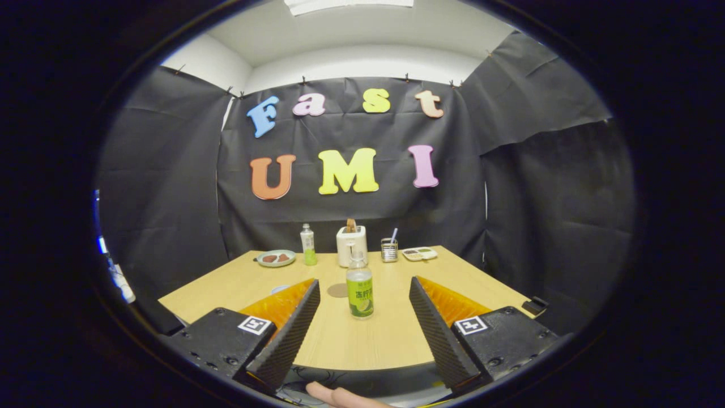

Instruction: Take the bottle from table, then pour the juice into the cup, finally place the bottle on the coaster

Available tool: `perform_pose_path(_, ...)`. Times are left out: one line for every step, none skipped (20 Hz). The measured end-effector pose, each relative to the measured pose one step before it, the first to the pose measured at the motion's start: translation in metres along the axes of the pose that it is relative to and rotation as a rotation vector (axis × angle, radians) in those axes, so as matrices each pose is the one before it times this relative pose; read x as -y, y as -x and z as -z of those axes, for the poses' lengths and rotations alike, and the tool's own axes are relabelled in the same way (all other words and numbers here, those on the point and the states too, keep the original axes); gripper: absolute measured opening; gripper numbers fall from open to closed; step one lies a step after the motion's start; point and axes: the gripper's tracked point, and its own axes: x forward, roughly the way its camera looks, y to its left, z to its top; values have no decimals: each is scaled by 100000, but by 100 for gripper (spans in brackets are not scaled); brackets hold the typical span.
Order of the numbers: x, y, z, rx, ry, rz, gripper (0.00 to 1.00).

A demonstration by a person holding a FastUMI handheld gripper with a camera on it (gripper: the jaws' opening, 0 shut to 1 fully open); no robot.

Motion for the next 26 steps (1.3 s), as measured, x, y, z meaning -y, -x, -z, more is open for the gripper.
perform_pose_path(-148,67,161,73,222,-125,100)
perform_pose_path(-20,-39,500,-283,406,67,100)
perform_pose_path(-51,19,224,-418,64,-112,100)
perform_pose_path(-172,-73,50,-168,-93,-427,100)
perform_pose_path(-129,-36,-11,-217,114,-357,100)
perform_pose_path(-45,-91,153,65,81,-102,100)
perform_pose_path(99,-37,-6,95,124,197,100)
perform_pose_path(53,38,84,253,275,265,100)
perform_pose_path(-19,40,-101,424,626,178,100)
perform_pose_path(84,-77,-9,336,555,371,100)
perform_pose_path(90,-70,-162,522,-52,273,100)
perform_pose_path(82,-40,-11,195,-604,117,100)
perform_pose_path(45,-144,130,-426,-540,-156,100)
perform_pose_path(120,-159,362,-714,-445,-42,100)
perform_pose_path(164,-172,137,-591,-324,261,100)
perform_pose_path(342,-166,256,-460,-114,639,100)
perform_pose_path(306,-232,153,-413,498,511,100)
perform_pose_path(122,-229,144,-344,972,355,100)
perform_pose_path(385,-329,102,-328,947,737,100)
perform_pose_path(354,-410,143,-119,782,721,100)
perform_pose_path(321,-482,10,167,536,626,100)
perform_pose_path(264,-588,-10,-121,587,382,100)
perform_pose_path(201,-531,-33,189,126,243,100)
perform_pose_path(115,-589,80,-75,-36,99,100)
perform_pose_path(-91,-725,76,-730,-50,-1182,100)
perform_pose_path(-338,-696,153,-728,-720,-2068,100)
